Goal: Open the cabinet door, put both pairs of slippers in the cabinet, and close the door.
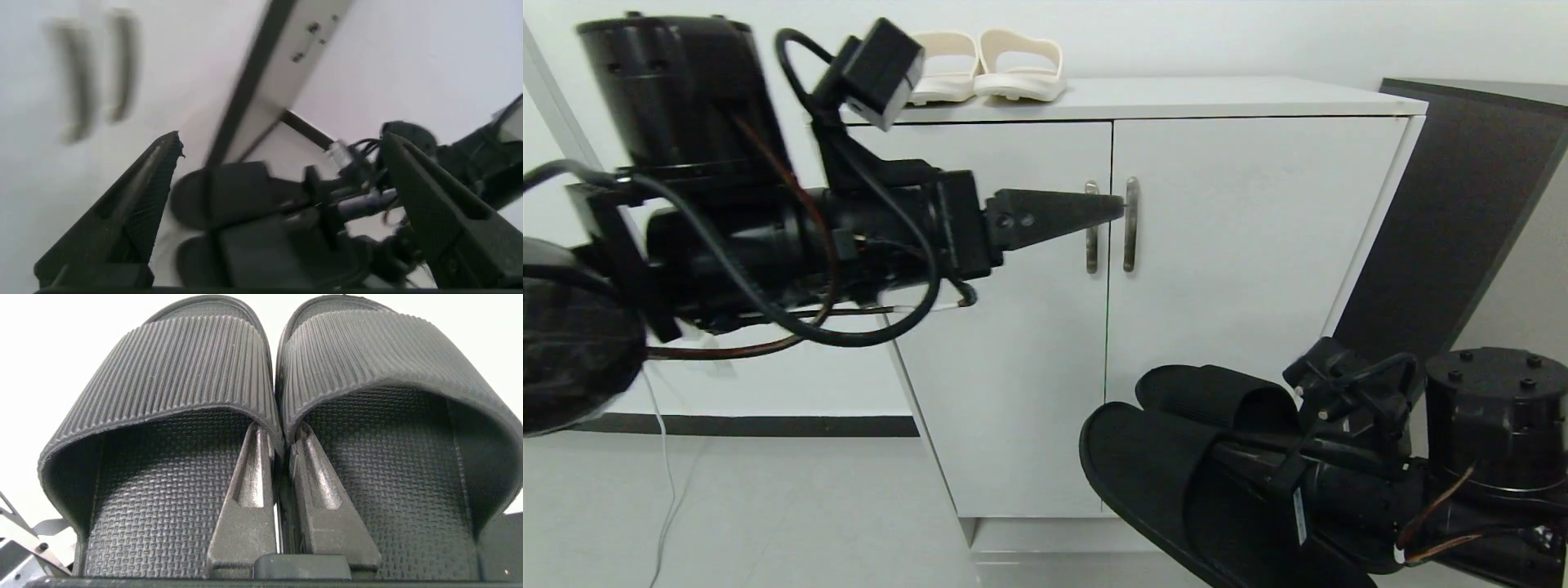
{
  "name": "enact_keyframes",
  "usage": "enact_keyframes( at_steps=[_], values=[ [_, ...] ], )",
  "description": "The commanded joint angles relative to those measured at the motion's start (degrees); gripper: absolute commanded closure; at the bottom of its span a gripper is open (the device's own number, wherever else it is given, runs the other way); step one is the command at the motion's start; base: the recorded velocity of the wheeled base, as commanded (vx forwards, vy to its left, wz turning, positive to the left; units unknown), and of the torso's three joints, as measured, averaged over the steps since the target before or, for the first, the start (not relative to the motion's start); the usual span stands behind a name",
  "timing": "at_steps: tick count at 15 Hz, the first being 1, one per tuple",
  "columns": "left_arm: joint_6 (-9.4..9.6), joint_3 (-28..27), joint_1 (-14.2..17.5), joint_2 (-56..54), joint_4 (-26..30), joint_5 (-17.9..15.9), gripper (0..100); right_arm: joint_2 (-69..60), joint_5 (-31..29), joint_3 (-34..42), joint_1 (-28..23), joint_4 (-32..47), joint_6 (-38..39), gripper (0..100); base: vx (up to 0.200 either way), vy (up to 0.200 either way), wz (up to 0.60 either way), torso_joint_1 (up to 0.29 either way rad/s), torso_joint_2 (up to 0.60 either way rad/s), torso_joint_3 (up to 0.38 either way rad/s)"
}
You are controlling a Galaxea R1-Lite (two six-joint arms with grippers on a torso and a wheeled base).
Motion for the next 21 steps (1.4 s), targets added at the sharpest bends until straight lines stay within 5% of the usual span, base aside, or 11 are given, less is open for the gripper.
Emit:
enact_keyframes(
  at_steps=[1,16,21],
  values=[
    [-1.04,-4.6,-3.1,7.3,0.0,0.0,0,0.1,0.0,0.0,0.0,0.0,0.0,100,0.000,0.000,0.00,0.000,0.00,0.000],
    [-0.95,-21.0,-2.8,22.9,-1.2,12.2,0,0.2,0.1,0.0,-0.3,0.0,0.0,100,0.000,0.000,0.00,0.000,0.00,0.000],
    [-0.95,-24.8,-2.2,25.3,1.0,12.8,0,0.3,0.0,0.1,-0.3,0.0,0.0,100,0.000,0.000,0.00,0.000,0.00,0.000]
  ],
)
